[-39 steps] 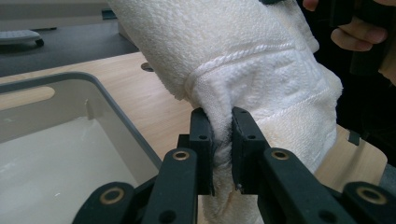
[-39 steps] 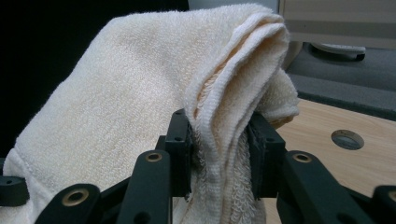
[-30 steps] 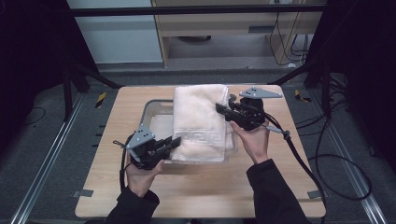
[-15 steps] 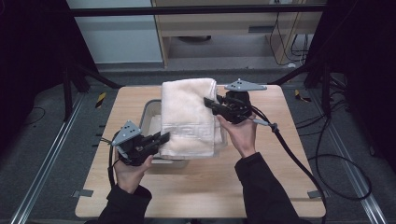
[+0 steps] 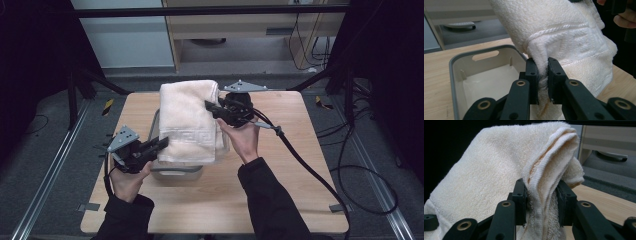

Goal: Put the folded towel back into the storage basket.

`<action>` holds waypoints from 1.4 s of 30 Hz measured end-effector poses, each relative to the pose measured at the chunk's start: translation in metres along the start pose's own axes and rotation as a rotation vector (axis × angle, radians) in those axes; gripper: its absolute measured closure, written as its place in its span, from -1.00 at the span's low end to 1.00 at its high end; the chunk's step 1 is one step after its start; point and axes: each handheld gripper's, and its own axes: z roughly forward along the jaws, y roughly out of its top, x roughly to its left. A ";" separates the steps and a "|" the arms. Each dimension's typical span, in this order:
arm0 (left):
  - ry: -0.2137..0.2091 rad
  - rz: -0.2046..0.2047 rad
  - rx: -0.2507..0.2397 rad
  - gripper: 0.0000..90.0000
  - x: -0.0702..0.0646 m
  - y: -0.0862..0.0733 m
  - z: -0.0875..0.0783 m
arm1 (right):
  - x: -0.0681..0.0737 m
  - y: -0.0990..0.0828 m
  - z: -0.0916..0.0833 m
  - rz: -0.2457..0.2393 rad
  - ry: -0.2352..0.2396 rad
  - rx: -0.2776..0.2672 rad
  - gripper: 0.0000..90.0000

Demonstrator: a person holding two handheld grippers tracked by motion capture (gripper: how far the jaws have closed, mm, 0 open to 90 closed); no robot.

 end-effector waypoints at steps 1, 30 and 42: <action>0.004 -0.003 -0.001 0.78 0.002 0.000 -0.001 | 0.001 0.001 0.003 0.000 0.001 -0.001 0.46; 0.091 -0.049 0.032 0.78 0.048 -0.011 -0.002 | 0.020 0.003 0.062 0.012 0.003 0.046 0.46; 0.121 -0.060 0.075 0.79 0.061 -0.023 0.009 | 0.018 -0.013 0.087 0.023 -0.018 0.080 0.46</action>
